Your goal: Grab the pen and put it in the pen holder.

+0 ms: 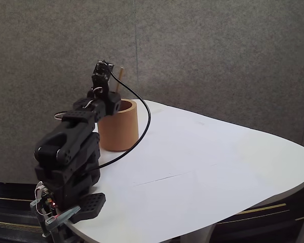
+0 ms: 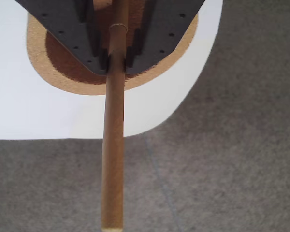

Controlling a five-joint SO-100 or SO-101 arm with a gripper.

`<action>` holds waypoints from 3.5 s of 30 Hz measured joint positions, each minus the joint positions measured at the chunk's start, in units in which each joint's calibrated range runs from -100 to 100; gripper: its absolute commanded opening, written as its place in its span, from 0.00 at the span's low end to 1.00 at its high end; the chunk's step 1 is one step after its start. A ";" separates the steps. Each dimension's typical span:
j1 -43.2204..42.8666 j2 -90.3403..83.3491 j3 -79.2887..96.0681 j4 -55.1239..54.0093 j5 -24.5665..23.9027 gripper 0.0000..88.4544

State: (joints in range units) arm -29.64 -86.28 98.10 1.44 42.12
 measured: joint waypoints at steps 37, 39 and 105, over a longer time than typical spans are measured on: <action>1.98 -2.12 1.44 0.00 0.00 0.38; 1.98 -2.12 1.44 0.00 0.00 0.38; 30.77 -8.38 0.45 57.71 -49.43 0.37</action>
State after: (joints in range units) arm 1.14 -94.67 98.56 59.15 -7.30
